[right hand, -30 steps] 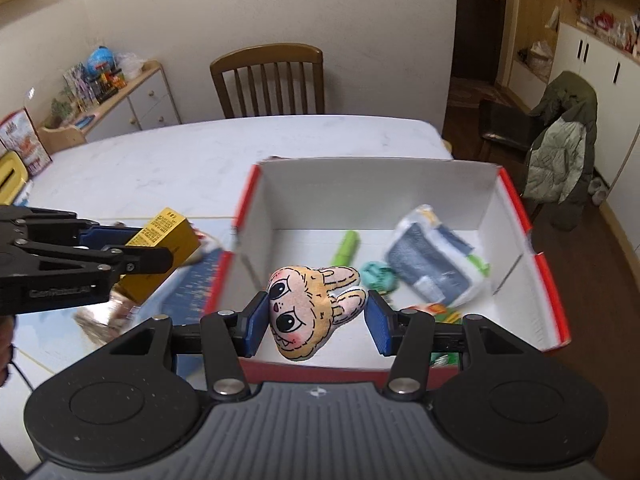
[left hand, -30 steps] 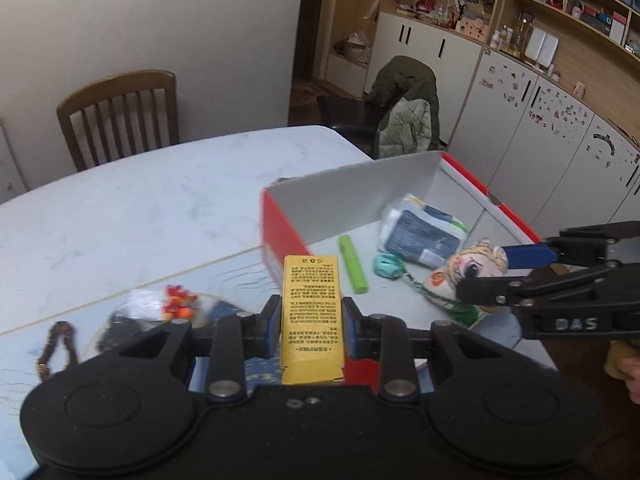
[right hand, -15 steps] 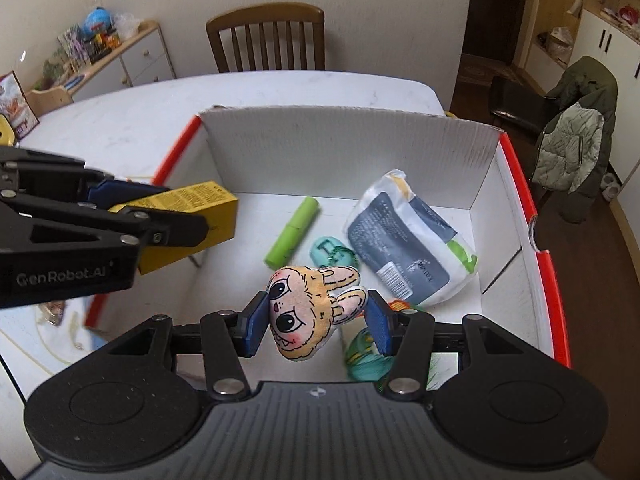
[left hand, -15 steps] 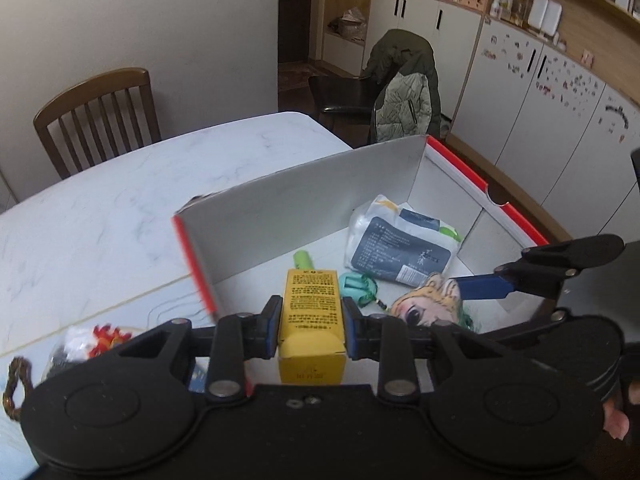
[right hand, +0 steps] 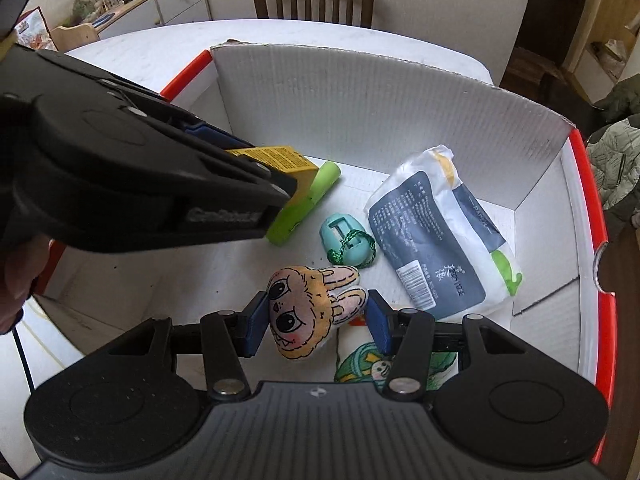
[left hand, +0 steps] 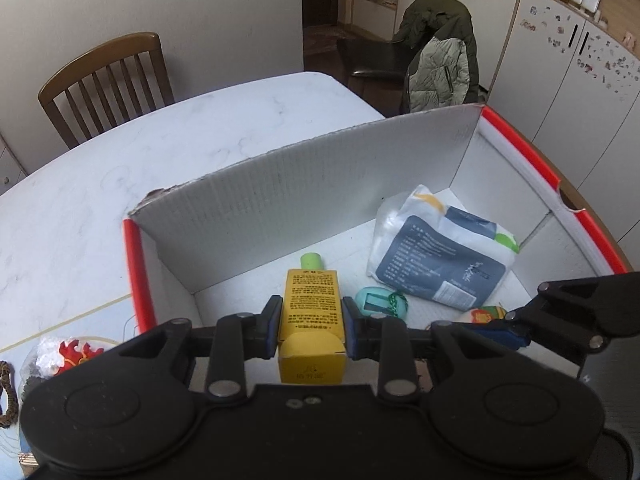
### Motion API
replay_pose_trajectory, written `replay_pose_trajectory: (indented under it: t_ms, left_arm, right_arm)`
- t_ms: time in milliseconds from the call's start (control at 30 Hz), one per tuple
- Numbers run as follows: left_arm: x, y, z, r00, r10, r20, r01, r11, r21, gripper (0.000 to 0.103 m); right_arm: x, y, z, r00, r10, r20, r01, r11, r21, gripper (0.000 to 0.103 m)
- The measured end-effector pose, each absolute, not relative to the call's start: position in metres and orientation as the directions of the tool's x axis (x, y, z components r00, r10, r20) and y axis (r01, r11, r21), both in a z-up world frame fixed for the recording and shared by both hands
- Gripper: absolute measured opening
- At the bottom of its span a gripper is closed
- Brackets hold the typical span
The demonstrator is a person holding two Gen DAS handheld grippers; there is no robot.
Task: Organize objects
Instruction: 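Carry the yellow box into the shoebox and open the left tool while the right tool releases the plush, then move both open tools back from the shoebox to the table items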
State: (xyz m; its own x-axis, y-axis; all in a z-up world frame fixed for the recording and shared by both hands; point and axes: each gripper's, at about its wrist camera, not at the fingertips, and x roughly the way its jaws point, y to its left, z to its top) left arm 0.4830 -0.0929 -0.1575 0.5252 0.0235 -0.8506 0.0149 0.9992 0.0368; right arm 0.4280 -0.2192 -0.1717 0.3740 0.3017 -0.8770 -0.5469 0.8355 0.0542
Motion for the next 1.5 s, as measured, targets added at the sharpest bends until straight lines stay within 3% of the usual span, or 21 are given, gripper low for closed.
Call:
replay_pose_trajectory:
  t_ms: [467,600,733,1200,1500]
  left_arm:
    - [0.503,-0.090,-0.179,0.407,0.050,-0.912,-0.008,0.999,0.051,0.031]
    - [0.503,-0.089,-0.181,0.388,0.043,-0.921,-0.007,0.999,0.044,0.035]
    - [0.503,-0.088,-0.180,0.388,0.038,-0.921,-0.005,0.999,0.040,0.035]
    - [0.481,-0.091,-0.154,0.464,-0.016,-0.886,0.004,1.000,-0.016,0.058]
    - [0.455,-0.092,-0.124,0.538,-0.023,-0.842,0.006,1.000,-0.024,0.060]
  right_arm:
    - [0.434,-0.218,-0.173,0.350,0.312,-0.883,-0.566,0.822,0.066,0.054]
    - [0.433,-0.220,-0.171,0.356,0.304,-0.884,-0.564,0.824,0.056,0.066]
    - [0.430,-0.224,-0.168,0.360,0.310,-0.880,-0.563,0.824,0.060,0.067]
    - [0.413,-0.256,-0.138,0.406,0.351,-0.844,-0.524,0.846,0.099,0.069]
    - [0.402,-0.271,-0.114,0.458,0.384,-0.802,-0.495,0.859,0.129,0.069]
